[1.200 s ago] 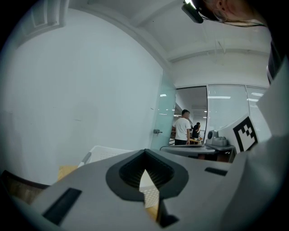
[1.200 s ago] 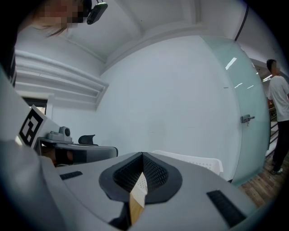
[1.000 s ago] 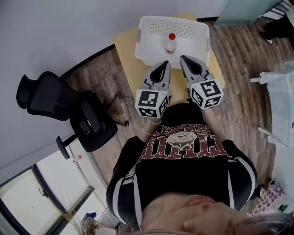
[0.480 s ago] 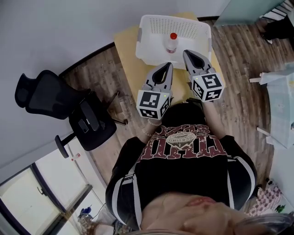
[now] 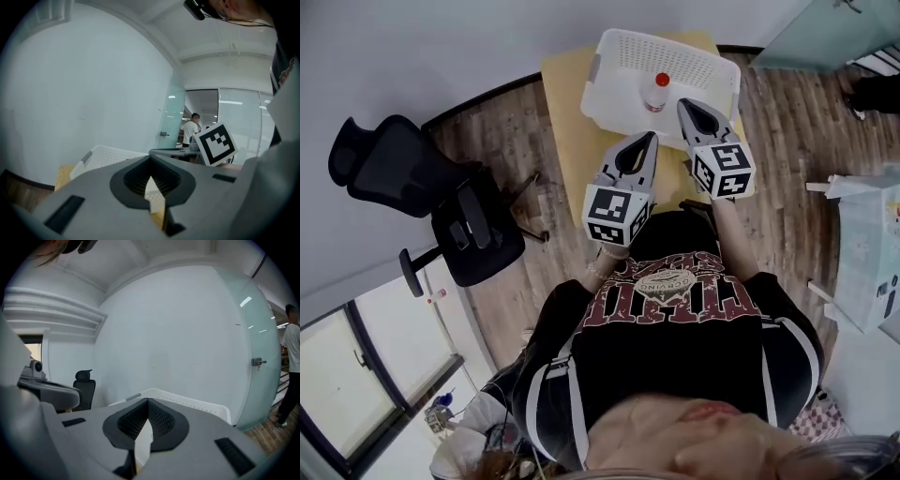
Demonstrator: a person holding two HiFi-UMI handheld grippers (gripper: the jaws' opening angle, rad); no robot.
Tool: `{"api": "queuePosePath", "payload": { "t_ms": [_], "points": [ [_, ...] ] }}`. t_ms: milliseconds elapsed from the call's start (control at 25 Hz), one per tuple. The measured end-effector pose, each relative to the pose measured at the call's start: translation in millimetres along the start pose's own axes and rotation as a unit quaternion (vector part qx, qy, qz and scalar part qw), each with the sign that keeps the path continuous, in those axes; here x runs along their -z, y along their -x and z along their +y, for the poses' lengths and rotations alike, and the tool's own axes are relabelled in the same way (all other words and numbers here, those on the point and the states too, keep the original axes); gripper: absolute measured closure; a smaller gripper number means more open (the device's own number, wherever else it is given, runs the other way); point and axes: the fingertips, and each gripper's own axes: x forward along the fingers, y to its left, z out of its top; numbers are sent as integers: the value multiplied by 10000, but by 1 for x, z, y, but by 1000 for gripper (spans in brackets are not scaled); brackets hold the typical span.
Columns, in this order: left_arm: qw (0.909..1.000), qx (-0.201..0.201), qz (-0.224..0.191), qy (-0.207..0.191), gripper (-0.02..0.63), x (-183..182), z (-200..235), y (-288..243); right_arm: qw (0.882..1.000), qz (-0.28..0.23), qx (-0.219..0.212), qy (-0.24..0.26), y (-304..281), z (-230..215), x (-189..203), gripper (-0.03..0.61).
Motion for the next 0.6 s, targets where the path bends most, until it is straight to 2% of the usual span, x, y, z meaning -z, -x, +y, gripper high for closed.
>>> {"api": "queuePosePath", "payload": {
  "t_ms": [600],
  "points": [
    [9993,-354,-56,120,566,-1,10,-2,9982,495,-199,283,-33,-9,15,561]
  ]
}}
